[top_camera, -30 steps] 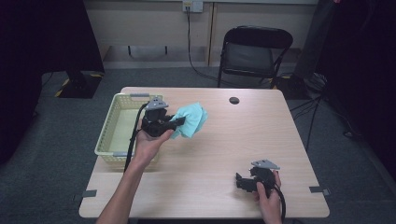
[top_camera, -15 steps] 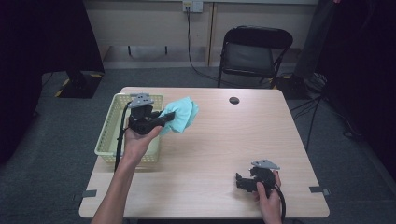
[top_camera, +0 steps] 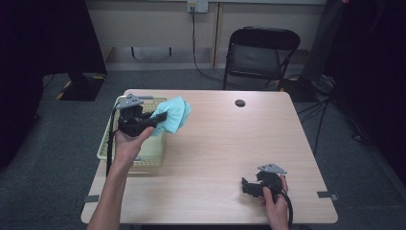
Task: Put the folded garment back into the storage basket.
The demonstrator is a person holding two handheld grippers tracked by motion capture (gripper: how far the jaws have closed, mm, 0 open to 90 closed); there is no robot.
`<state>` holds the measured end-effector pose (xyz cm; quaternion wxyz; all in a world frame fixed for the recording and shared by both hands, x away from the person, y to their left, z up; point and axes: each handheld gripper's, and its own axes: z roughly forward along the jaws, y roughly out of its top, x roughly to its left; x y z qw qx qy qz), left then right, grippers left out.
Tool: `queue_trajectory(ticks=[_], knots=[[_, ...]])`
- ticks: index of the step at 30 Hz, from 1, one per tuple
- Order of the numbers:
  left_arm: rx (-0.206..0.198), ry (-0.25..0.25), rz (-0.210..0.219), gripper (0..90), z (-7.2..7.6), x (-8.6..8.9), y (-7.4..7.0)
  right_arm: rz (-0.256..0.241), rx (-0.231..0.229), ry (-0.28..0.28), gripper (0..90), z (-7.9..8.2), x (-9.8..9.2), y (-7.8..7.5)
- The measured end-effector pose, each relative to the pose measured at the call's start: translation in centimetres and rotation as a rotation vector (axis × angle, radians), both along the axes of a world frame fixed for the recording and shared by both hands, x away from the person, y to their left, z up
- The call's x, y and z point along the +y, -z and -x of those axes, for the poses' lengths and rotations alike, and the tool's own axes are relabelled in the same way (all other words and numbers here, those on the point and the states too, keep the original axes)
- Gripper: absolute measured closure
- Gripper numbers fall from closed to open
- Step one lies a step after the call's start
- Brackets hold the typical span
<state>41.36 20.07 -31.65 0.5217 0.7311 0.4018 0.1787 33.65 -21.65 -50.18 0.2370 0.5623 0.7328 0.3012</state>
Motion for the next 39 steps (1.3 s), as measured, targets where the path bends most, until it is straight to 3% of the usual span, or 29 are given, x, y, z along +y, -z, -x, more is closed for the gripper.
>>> queue_trajectory(ticks=[5,21,27,30,34,39], knots=[[-0.015,-0.013,0.006,76.6,0.4,1.1,-0.5,0.000,0.000,0.000,0.0,0.0,0.0,0.0],[-0.004,-0.081,0.034,76.5,-0.1,3.7,0.0,0.000,0.000,0.000,0.0,0.0,0.0,0.0],[-0.012,-0.115,0.020,76.6,-0.1,4.4,0.0,0.000,0.000,0.000,0.0,0.0,0.0,0.0],[0.004,-0.140,0.019,76.5,-0.6,5.1,0.7,0.000,0.001,0.001,0.0,0.0,0.0,0.0],[0.015,-0.188,-0.024,76.5,-1.0,5.6,1.3,0.000,0.000,0.000,0.0,0.0,0.0,0.0],[0.029,-0.212,-0.033,76.5,-1.3,6.3,1.8,0.000,0.000,0.000,0.0,0.0,0.0,0.0]])
